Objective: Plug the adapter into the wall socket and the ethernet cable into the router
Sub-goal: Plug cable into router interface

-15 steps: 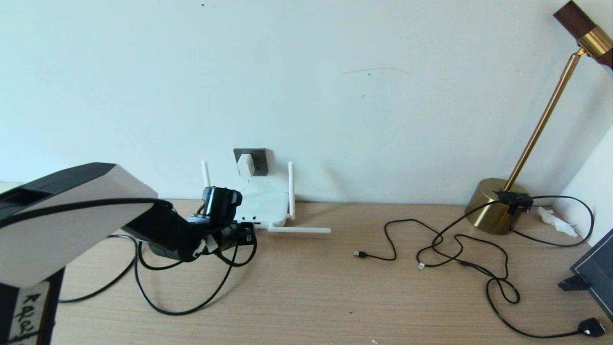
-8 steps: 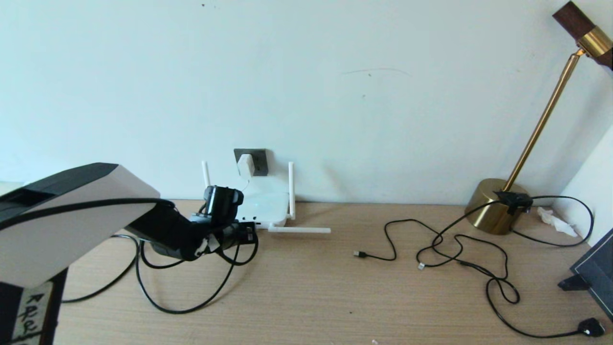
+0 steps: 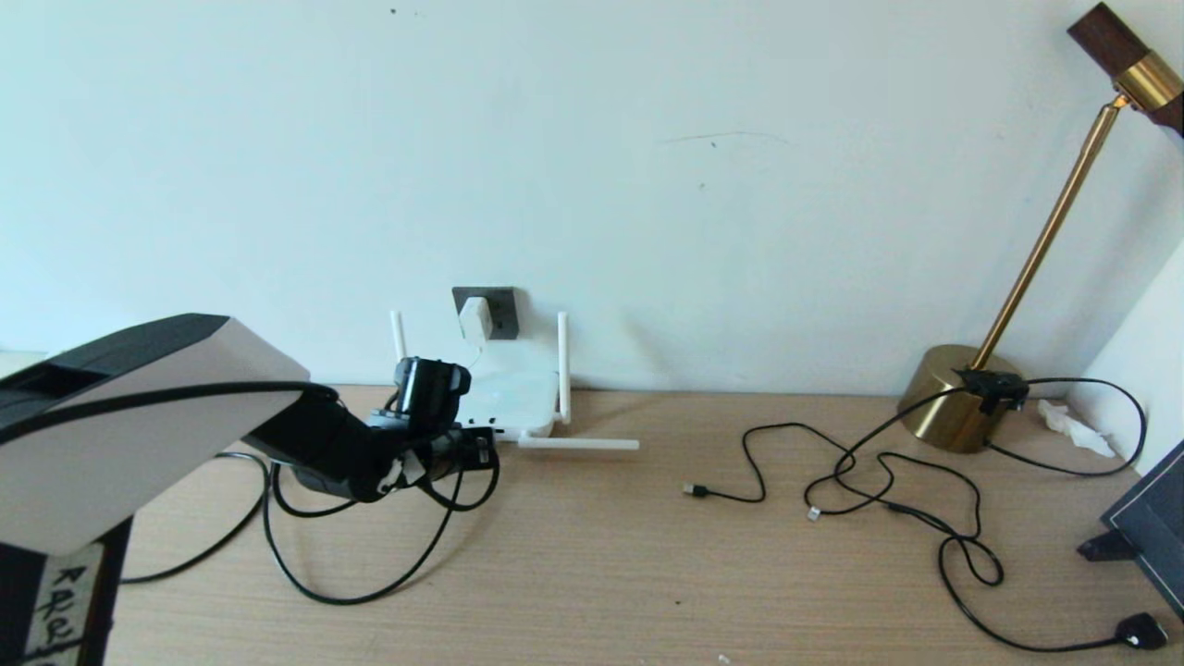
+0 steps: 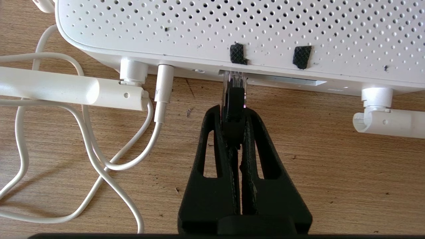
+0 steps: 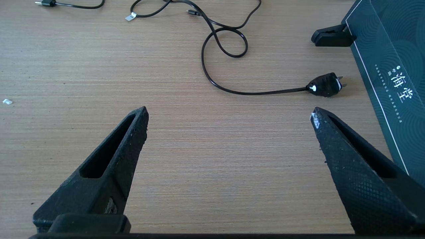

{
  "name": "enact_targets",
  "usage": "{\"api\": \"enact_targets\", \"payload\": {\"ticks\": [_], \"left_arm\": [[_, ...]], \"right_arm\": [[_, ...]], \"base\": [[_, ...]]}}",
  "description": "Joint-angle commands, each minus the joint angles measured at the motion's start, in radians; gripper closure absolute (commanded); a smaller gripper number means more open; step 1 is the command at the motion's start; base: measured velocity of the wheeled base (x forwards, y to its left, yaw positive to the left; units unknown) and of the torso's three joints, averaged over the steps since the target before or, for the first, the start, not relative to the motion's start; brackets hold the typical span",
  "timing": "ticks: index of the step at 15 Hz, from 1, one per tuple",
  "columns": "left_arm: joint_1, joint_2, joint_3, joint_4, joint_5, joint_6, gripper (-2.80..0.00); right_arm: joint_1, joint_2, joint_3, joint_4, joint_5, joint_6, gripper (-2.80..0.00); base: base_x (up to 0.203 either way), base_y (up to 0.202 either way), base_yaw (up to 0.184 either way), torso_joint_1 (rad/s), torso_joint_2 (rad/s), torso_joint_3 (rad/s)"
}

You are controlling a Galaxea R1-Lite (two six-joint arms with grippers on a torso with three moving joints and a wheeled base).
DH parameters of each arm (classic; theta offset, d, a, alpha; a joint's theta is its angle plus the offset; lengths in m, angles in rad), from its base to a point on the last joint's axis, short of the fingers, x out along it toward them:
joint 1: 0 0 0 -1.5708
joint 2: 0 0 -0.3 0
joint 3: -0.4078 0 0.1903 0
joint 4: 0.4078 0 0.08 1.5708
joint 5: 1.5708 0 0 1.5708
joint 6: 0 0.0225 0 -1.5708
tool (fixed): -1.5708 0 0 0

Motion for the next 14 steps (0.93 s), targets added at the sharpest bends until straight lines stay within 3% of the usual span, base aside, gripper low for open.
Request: {"api": "enact_targets", "payload": {"ticks": [1, 14], "left_arm": [[-0.001, -0.001, -0.001, -0.005, 0.002, 0.000, 0.00], [0.017, 0.004, -0.021, 0.000, 0.000, 0.008, 0.00]], "right_arm": [[0.000, 0.000, 0.000, 0.000, 0.000, -0.001, -2.80], [0.000, 0.000, 0.000, -0.003, -0.002, 0.011, -2.80]], "base": [[0.000, 0.000, 0.000, 0.000, 0.00, 0.000], [0.000, 0.000, 0.000, 0.000, 0.00, 0.000]]}}
